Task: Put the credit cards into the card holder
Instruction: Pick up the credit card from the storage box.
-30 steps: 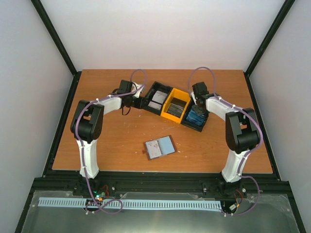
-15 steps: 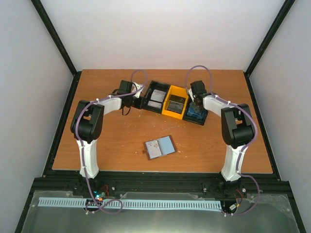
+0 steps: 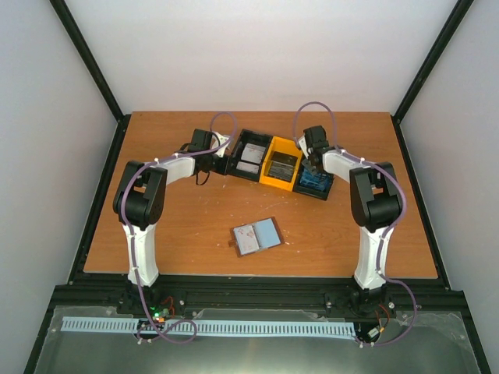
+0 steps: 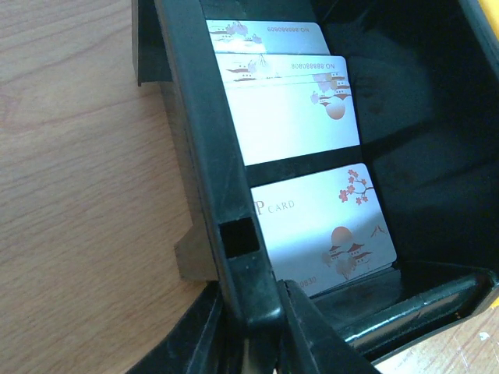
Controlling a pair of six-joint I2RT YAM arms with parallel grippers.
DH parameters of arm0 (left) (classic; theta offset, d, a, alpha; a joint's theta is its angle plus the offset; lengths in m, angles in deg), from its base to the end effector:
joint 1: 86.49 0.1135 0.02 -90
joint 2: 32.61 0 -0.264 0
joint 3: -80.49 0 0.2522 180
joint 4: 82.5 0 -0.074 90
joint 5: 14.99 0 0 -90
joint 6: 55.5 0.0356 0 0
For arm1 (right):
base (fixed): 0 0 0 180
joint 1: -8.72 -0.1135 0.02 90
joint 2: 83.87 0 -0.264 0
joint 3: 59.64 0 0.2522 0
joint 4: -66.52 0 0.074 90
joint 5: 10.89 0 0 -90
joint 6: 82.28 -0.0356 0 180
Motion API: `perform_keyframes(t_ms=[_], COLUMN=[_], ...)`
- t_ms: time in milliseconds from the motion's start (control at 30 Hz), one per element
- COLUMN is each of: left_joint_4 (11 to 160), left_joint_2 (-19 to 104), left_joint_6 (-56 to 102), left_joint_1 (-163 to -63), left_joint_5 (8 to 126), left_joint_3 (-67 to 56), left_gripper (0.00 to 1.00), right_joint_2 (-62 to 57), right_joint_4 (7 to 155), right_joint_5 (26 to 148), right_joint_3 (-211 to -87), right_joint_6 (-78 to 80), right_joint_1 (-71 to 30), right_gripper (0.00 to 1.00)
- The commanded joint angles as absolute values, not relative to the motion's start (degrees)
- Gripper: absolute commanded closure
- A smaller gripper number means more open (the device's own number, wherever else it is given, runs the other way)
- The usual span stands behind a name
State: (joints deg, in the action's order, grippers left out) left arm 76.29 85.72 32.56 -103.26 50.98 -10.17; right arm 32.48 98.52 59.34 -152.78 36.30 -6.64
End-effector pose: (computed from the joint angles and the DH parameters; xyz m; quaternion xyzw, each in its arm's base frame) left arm 0.4158 -0.1405 0.1485 0.1907 0.8987 -0.2482 0.3072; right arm 0.4181 0.1024 0.1624 -0.3041 0.8910 -0.1966 0.2737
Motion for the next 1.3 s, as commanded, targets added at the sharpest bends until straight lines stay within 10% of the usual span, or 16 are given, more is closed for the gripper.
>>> perform_keyframes(t_ms=[0, 433, 800, 1267], left_joint_4=[72.35, 71.46, 71.01, 73.09], left_joint_2=[86.9, 85.41, 77.89, 53.77], left_joint_6=[34.85, 34.03, 29.59, 13.32], left_joint_1=[-102.92, -102.92, -102.93, -104.7], left_joint_5=[53.8, 51.9, 47.28, 49.06], left_joint_3=[-8.24, -9.31, -11.47, 7.05], left_gripper=[0.82, 0.78, 0.48, 0.3], right_joint_2=[34.93, 28.49, 8.89, -10.51], right_joint_4=[100.22, 104.54, 114.78, 106.08], right_joint_5=[62.22, 62.02, 70.25, 115.2], right_joint_3=[-155.3, -156.24, -152.6, -128.23], right_joint_6=[37.77, 35.82, 21.8, -18.32], right_joint_1=[-5.97, -5.88, -5.87, -8.18], right_gripper=[0.71, 0.97, 0.97, 0.97])
